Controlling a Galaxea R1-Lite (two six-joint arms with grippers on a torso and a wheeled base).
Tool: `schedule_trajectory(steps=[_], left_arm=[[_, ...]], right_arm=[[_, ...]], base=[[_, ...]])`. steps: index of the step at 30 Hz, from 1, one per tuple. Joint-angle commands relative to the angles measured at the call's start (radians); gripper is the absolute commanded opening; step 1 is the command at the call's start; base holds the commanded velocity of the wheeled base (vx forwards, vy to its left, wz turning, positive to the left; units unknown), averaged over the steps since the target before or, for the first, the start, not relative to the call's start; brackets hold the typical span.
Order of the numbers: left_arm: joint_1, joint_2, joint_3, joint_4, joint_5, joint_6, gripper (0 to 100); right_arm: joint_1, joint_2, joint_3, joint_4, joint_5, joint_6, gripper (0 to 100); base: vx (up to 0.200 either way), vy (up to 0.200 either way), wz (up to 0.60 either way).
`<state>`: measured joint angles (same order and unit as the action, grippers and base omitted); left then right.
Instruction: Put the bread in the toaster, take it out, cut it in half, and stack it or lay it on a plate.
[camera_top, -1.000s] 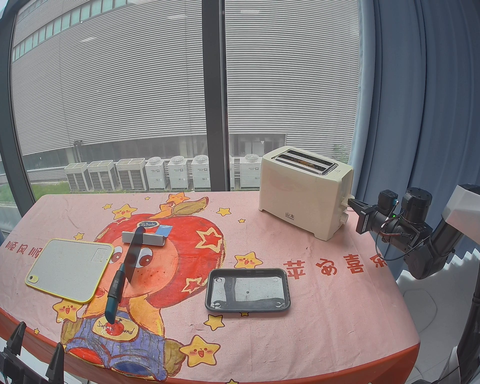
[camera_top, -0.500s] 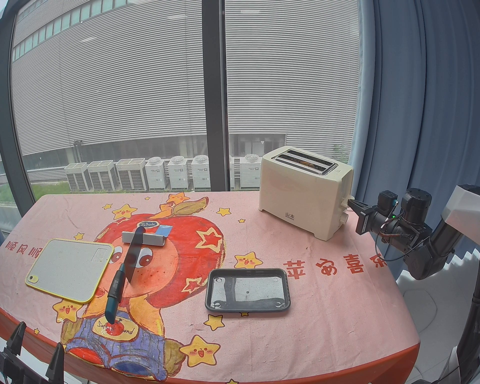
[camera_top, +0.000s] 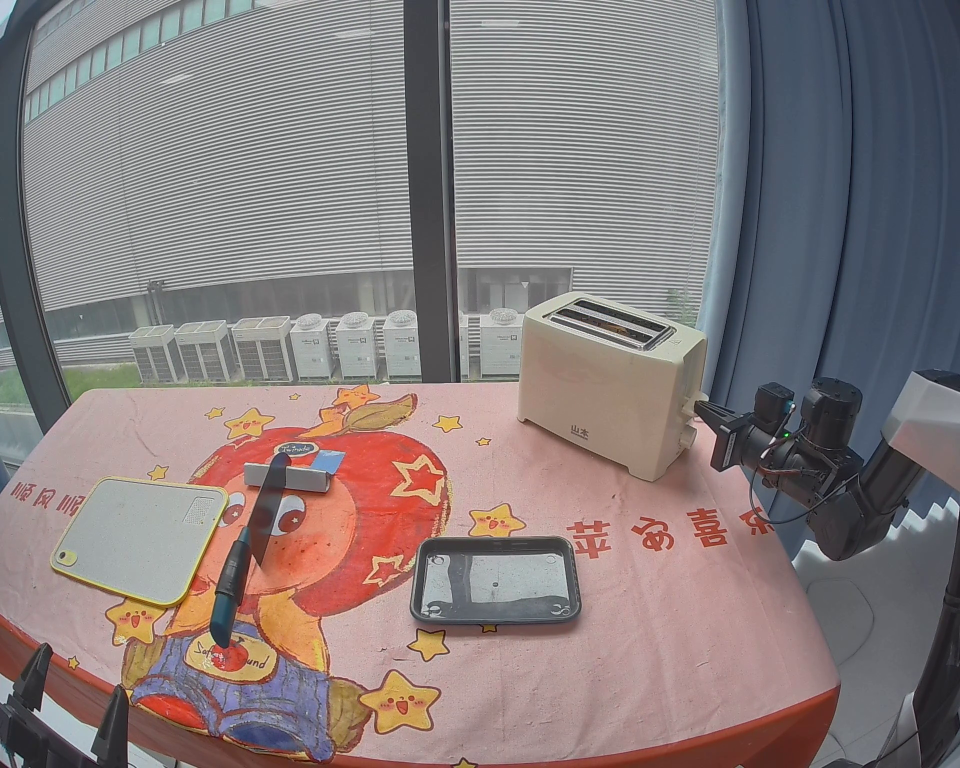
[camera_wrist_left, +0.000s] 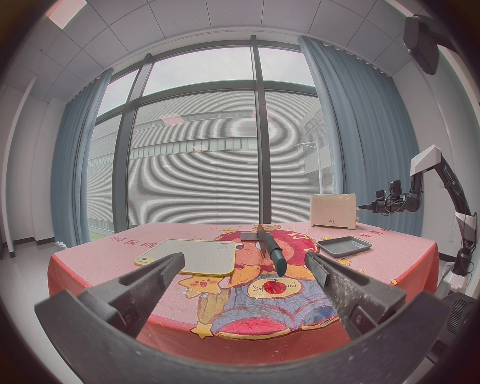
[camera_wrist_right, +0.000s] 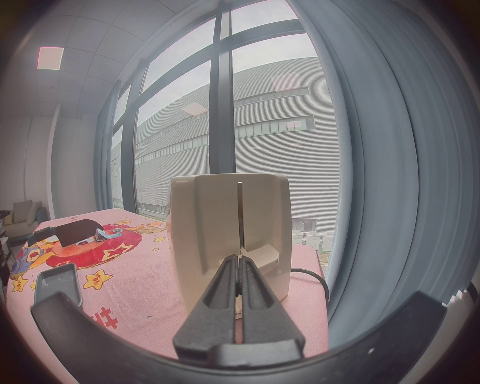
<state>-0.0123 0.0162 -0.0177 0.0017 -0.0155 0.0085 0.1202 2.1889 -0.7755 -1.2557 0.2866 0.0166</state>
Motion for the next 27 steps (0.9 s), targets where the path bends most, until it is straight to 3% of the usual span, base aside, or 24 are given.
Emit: schedule_trajectory(steps=[1, 27], left_arm=[[0.0, -0.016, 0.016, 0.0, 0.0, -0.001, 100], [0.0, -0.016, 0.016, 0.0, 0.0, 0.001, 100]], right_arm=[[-0.001, 0.009, -0.002, -0.001, 0.0, 0.0, 0], [-0.001, -0.06, -0.002, -0.008, 0.002, 0.002, 0]], base=[[0.0, 0.0, 0.0], [0.0, 0.0, 0.0]])
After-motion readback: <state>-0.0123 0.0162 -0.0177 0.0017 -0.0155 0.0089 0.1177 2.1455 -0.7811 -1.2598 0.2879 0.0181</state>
